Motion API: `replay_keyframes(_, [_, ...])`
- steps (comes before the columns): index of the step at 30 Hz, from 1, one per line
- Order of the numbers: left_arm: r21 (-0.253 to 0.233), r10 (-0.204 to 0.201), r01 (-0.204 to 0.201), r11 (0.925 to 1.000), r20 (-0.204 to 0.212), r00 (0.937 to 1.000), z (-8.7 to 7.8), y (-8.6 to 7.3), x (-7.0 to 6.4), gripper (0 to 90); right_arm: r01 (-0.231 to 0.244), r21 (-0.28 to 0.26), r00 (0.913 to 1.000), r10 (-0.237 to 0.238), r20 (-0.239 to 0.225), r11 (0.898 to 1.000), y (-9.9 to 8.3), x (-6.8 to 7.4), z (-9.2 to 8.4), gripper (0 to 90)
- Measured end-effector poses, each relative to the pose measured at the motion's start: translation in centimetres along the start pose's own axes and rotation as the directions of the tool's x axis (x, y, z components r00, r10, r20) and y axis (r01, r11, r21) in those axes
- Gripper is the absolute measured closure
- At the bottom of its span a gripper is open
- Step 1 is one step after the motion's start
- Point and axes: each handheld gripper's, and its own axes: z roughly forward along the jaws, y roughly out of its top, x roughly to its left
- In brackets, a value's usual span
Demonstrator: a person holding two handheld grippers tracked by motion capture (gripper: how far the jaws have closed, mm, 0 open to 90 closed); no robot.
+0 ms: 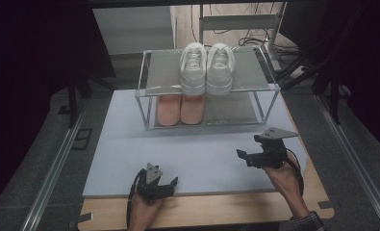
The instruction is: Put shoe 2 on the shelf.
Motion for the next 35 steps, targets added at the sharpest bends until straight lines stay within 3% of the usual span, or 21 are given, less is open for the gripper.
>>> replay_keyframes(8, [0.000,-0.004,0.004,1.0000,0.000,1.0000,0.0,0.0,0.0,15.0,0.021,0.029,0.9996,-0.022,0.017,0.999,-2.5,0.5,0.3,8.0])
replay_keyframes(21, [0.000,-0.003,0.003,1.0000,-0.003,1.0000,0.0,0.0,-0.1,15.1,-0.004,0.065,0.9996,0.003,0.027,0.998,-7.2,1.3,1.3,5.6])
replay_keyframes(28, [0.000,-0.003,0.003,1.0000,-0.002,1.0000,0.0,0.0,0.0,15.2,0.008,0.094,0.9978,-0.015,0.065,0.996,-9.5,1.4,2.5,4.9])
replay_keyframes(35, [0.003,0.000,0.000,1.0000,-0.002,1.0000,-0.1,0.0,0.0,15.1,0.014,0.036,0.9972,-0.017,0.073,0.999,-10.4,1.3,2.7,2.8])
